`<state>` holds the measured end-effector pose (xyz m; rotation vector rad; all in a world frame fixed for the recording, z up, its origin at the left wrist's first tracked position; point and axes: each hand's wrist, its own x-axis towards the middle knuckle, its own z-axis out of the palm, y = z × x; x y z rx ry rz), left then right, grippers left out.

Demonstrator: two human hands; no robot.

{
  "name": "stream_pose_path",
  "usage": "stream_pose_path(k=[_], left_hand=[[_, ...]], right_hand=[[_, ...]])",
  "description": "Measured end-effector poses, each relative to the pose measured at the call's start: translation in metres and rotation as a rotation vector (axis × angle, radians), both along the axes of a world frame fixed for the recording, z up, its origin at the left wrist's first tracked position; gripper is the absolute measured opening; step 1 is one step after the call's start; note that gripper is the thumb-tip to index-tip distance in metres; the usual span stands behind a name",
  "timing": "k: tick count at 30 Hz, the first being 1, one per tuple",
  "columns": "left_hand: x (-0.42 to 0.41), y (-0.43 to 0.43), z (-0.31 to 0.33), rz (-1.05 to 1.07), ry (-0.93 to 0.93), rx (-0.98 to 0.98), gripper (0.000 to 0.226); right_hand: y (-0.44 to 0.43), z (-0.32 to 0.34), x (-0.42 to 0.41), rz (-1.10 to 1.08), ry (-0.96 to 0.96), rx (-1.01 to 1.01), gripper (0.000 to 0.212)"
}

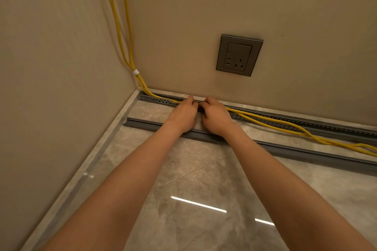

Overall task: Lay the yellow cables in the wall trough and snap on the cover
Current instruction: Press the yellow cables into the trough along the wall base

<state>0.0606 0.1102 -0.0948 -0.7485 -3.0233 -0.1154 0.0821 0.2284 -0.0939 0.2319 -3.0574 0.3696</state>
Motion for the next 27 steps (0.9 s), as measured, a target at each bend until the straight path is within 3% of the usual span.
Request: stream_pose_path(k=[7,14,17,20,27], left_hand=[[-0.016,-0.001,0.017,0.015,-0.099,-0.057,0.036],[-0.014,-0.012,0.024,-0.042,-0.271,-0.083,0.052],[-0.012,-0.019,0.023,-0.072,-0.255,-0.176,0.065],[-0.011,-0.017,0.023,-0.055,-0.237,-0.226,0.064],[-0.008,0.004,0.03,-0.027,-0.161,-0.416,0.05]], right_hand=[[-0.009,0.006,-0.006,-0.032,-0.048,0.135,0.036],[-0.016,0.01,-0.006,-0.016,-0.055,0.261,0.036],[-0.007,0.012,-0.007,-0.01,-0.079,0.177,0.034],[0.004,0.012,0.0,0.006,-0.066,0.074,0.043],[0.056,0.006,0.033,-0.178,0.078,0.199,0.049]])
